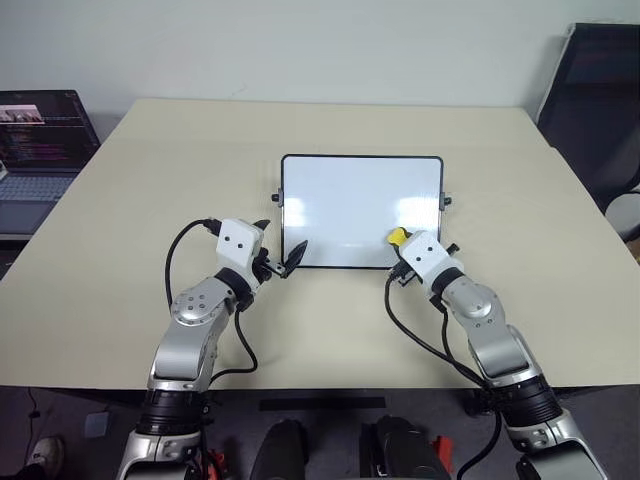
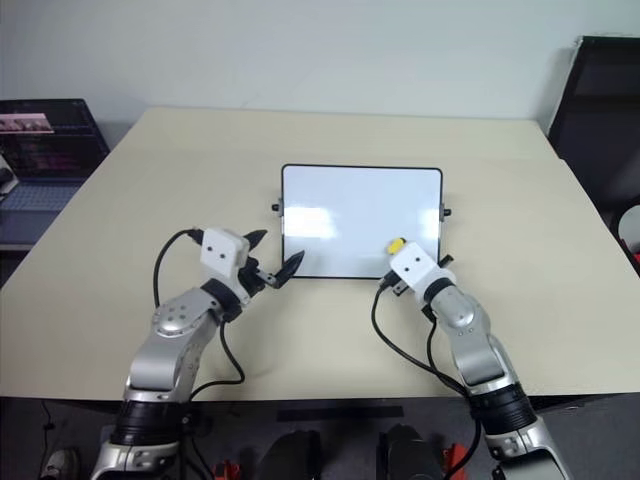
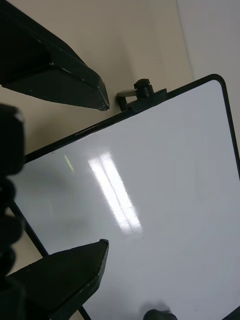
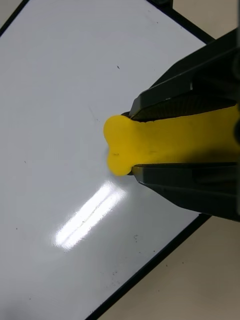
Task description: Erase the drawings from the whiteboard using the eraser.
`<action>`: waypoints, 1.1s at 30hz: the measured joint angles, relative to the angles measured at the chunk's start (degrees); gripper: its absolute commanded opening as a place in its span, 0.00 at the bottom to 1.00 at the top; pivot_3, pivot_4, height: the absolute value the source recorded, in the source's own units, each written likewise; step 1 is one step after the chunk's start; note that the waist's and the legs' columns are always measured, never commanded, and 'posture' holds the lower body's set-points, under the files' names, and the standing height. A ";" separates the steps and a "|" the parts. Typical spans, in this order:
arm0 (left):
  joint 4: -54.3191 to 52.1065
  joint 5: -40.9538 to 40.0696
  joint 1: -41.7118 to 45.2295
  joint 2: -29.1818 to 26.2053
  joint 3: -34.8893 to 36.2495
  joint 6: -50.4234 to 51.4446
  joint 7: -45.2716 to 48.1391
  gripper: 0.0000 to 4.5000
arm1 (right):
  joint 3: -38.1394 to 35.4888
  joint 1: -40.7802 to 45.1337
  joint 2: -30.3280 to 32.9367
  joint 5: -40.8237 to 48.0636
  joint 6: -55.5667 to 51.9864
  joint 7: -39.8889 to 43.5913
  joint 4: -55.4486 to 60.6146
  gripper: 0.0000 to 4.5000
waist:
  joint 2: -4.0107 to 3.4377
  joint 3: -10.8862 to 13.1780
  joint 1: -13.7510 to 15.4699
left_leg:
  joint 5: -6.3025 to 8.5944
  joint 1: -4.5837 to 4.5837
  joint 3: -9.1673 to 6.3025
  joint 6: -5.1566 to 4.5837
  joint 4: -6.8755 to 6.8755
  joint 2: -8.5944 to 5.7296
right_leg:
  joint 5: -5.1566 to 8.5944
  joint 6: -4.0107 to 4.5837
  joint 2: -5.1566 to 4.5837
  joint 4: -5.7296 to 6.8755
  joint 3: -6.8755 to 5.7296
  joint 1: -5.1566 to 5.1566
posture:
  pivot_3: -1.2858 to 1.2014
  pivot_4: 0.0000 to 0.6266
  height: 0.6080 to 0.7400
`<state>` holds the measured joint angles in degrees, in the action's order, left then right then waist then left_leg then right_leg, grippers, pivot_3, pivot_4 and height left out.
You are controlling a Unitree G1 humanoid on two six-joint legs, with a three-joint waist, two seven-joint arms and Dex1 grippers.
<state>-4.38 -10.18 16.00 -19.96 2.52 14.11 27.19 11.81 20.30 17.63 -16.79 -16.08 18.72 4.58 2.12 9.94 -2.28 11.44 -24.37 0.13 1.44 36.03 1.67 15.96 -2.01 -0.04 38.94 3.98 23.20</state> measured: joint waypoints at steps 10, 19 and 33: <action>3.10 -0.23 5.77 -0.08 -4.42 -4.07 8.04 1.00 | -5.88 2.73 2.60 2.49 -6.99 1.49 5.12 0.20 | 0.00 0.00 0.69 | -0.01 -0.05 0.07 0.00 0.05 -0.04 | -0.01 0.01 0.01 0.00 -0.08 -0.01 | 0.52 0.24 1.00; 14.13 -4.46 18.70 3.18 -13.24 -10.06 29.27 1.00 | -12.98 3.55 9.78 3.31 -23.44 4.76 17.94 0.20 | 0.00 0.00 0.51 | 0.00 -0.10 0.11 0.00 0.02 -0.14 | -0.01 0.01 0.07 -0.03 -0.11 0.01 | 0.52 0.24 1.00; 32.67 -1.84 25.40 8.45 -18.09 -21.90 43.47 1.00 | -21.95 -3.38 10.92 7.28 -48.01 4.89 22.05 0.20 | -0.01 0.01 0.36 | 0.00 -0.09 0.12 -0.02 0.07 -0.15 | 0.07 -0.11 0.25 -0.01 -0.02 0.02 | 0.52 0.24 1.00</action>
<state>28.29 -12.02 41.40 -11.51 -15.56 -7.79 70.66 -10.14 16.92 28.55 -9.51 -64.08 23.61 26.63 2.11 9.95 -1.92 11.44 -24.46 0.25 1.43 36.10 1.52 16.03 -2.12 0.22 38.93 3.96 23.22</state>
